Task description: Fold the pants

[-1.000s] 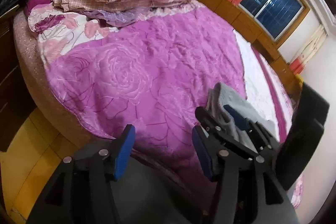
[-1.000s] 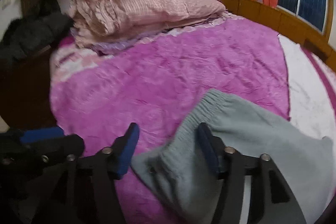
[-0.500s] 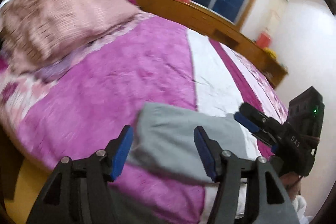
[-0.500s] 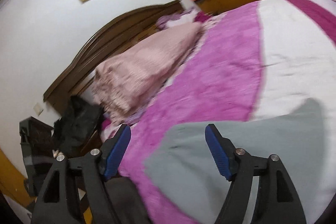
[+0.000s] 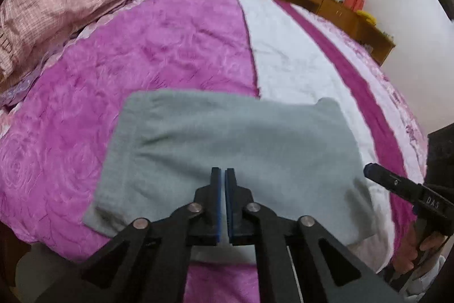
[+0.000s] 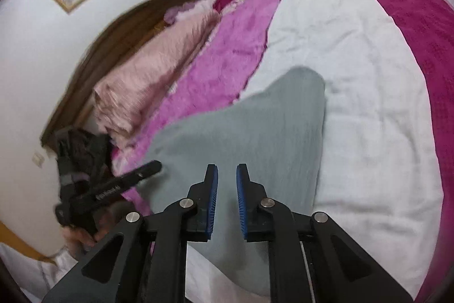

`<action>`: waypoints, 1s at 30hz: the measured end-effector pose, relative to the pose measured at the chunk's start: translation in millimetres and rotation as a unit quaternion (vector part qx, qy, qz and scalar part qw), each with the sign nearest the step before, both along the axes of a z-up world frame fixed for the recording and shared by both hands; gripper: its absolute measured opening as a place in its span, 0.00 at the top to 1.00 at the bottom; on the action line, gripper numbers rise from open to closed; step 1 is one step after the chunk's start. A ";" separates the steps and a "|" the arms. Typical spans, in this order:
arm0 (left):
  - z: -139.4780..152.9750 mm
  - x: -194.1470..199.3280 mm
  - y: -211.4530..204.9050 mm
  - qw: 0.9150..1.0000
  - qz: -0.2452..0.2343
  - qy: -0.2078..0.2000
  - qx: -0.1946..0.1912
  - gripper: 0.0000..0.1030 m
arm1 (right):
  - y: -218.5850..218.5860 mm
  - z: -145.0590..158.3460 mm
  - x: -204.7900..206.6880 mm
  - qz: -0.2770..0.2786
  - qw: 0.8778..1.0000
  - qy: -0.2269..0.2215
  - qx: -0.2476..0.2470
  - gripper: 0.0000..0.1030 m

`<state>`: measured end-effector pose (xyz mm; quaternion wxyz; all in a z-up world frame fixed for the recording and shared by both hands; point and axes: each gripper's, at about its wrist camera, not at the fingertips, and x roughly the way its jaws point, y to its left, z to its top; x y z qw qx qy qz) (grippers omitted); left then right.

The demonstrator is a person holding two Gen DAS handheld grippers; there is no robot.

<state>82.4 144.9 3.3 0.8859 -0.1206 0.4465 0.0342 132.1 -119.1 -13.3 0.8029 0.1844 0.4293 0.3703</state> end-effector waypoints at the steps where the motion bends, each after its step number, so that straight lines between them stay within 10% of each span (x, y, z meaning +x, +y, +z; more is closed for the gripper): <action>1: -4.0 -1.4 3.8 1.000 0.009 0.008 0.006 0.97 | 1.6 -2.7 -2.9 -0.006 1.000 -0.005 -0.006 0.96; 8: -27.4 -0.8 27.4 0.996 0.039 0.069 -0.040 0.99 | -1.6 -52.0 -5.8 -0.024 0.998 0.048 -0.032 1.00; 22: 5.8 34.5 11.2 0.999 -0.004 0.035 0.039 0.99 | 8.4 -4.9 52.4 0.001 1.000 0.007 0.023 1.00; 27: -16.4 42.6 38.4 0.994 0.031 0.075 -0.076 0.99 | 17.6 -29.3 83.8 -0.019 0.998 0.036 -0.048 1.00; 30: 1.1 35.7 34.3 0.995 0.024 0.057 -0.073 0.99 | 22.5 -27.3 73.8 -0.020 0.990 -0.012 -0.137 1.00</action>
